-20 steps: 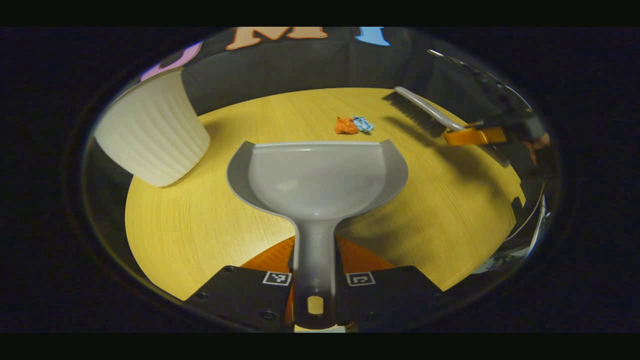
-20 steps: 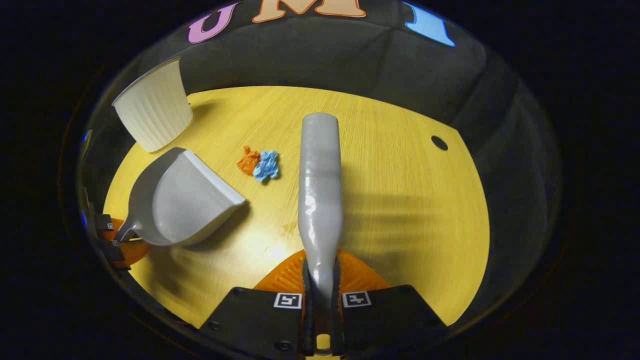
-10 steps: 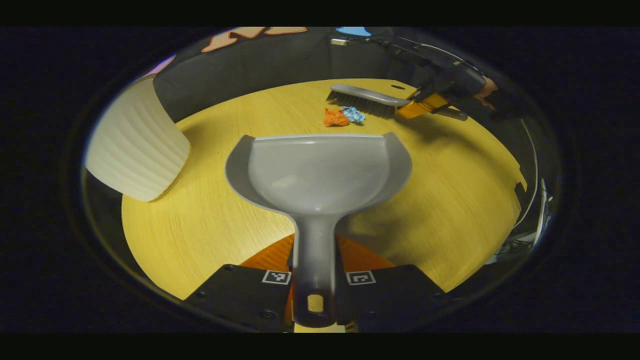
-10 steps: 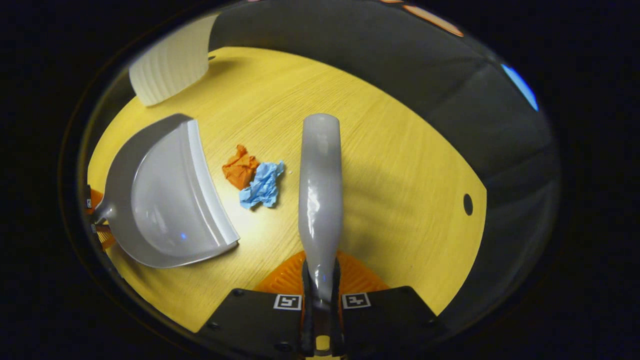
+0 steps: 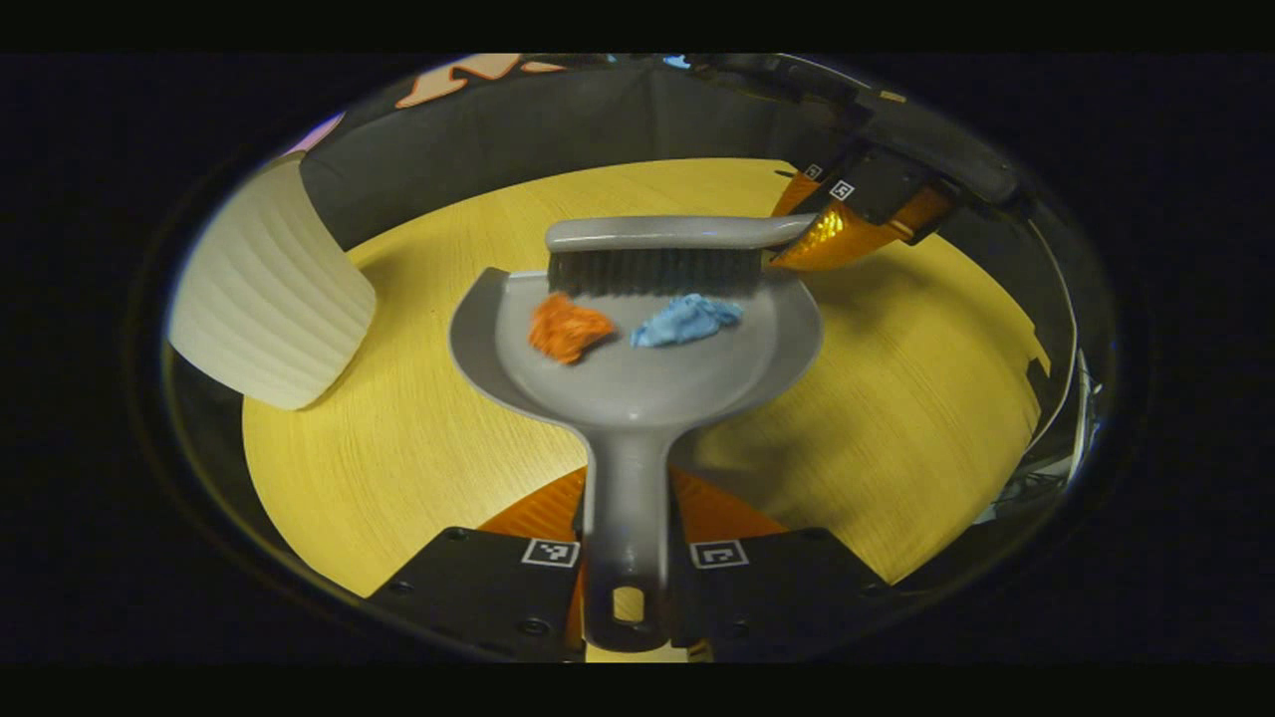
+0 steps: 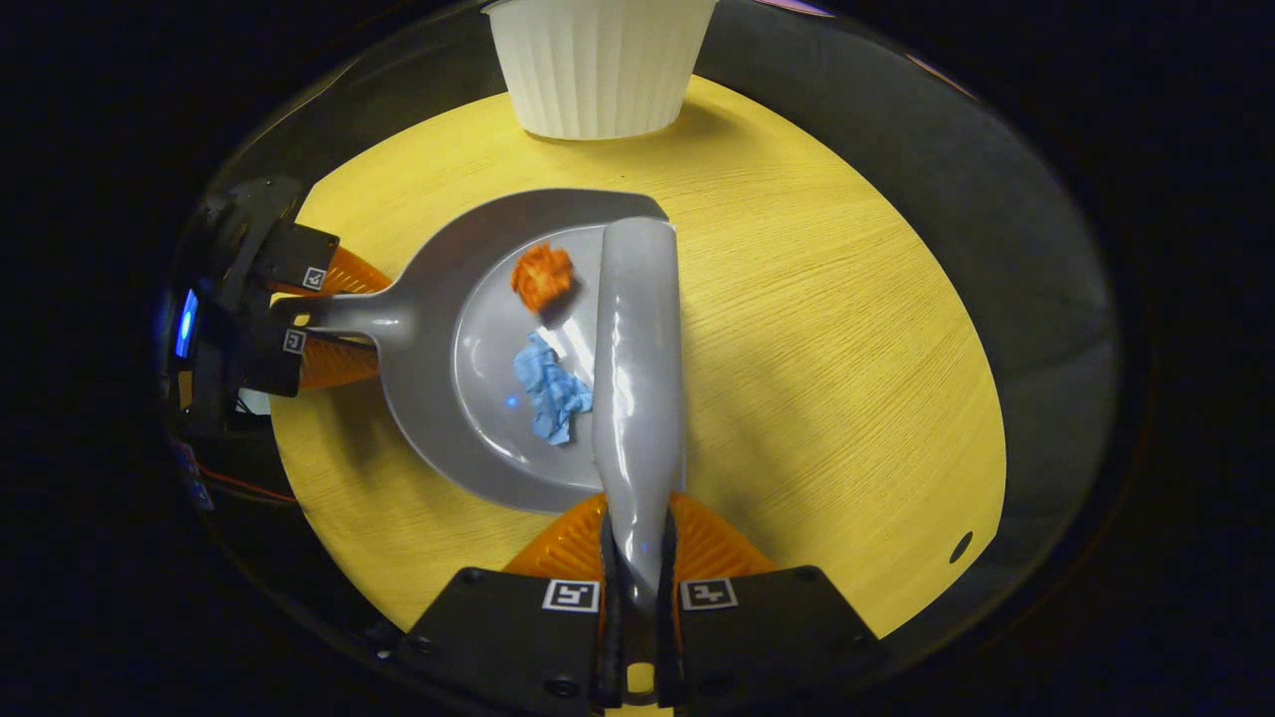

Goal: Pick up the small broom and dustpan from the desktop, sweep the trash into the dustpan with the broom, and then empty the trash into the garbage bin.

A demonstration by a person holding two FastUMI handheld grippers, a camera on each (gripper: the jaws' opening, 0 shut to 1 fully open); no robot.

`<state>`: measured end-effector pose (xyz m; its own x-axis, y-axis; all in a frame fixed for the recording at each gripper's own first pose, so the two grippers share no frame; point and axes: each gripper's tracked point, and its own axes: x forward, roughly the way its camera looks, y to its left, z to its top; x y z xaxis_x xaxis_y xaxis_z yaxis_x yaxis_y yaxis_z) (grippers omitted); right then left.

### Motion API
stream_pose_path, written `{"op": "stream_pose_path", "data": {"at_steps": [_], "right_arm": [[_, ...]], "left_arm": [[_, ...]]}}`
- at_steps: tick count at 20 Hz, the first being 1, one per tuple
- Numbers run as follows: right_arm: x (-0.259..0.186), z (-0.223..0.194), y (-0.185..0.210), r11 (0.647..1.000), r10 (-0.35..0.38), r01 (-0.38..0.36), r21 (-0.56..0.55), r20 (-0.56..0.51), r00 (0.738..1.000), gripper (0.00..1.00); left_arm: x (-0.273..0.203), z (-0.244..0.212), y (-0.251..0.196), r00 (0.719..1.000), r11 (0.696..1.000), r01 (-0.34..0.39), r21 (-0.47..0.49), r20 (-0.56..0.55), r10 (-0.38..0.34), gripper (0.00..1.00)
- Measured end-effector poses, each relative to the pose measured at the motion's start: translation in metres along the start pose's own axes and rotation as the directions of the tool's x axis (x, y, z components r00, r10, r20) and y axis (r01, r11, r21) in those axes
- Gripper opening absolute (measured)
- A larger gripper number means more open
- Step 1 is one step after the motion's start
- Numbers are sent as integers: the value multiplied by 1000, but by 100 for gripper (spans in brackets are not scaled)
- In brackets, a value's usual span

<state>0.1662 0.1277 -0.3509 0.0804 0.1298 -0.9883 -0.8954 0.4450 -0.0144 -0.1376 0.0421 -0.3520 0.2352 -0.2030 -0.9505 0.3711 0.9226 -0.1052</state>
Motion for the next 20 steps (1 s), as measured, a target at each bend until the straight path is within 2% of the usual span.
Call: {"op": "stream_pose_path", "data": {"at_steps": [1,2,4,5,7,10,14,20], "right_arm": [[-2,5,-1,997,1,-6,73,69,998,16],[-4,12,-8,989,-36,14,147,148,988,16],[-19,17,-25,954,-164,80,290,280,946,15],[-31,13,-32,927,-216,89,364,323,921,15],[-39,-6,-40,864,-298,84,496,371,879,15],[-19,-29,-36,783,-348,43,620,380,857,16],[4,-40,-25,729,-347,11,684,355,868,15],[22,-47,-19,691,-276,-73,719,356,893,15]], "left_arm": [[2,-1,0,1000,1000,-1,-10,15,1,28],[3,1,1,999,1000,-4,-30,38,5,28],[2,10,4,995,997,-23,-69,98,30,26],[0,13,6,990,995,-41,-86,130,52,26],[-10,29,10,973,990,-71,-118,209,95,28],[-21,46,17,937,986,-105,-128,321,141,26],[-44,65,17,878,980,-141,-138,439,188,27],[-55,80,27,772,951,-265,-158,556,308,25]]}}
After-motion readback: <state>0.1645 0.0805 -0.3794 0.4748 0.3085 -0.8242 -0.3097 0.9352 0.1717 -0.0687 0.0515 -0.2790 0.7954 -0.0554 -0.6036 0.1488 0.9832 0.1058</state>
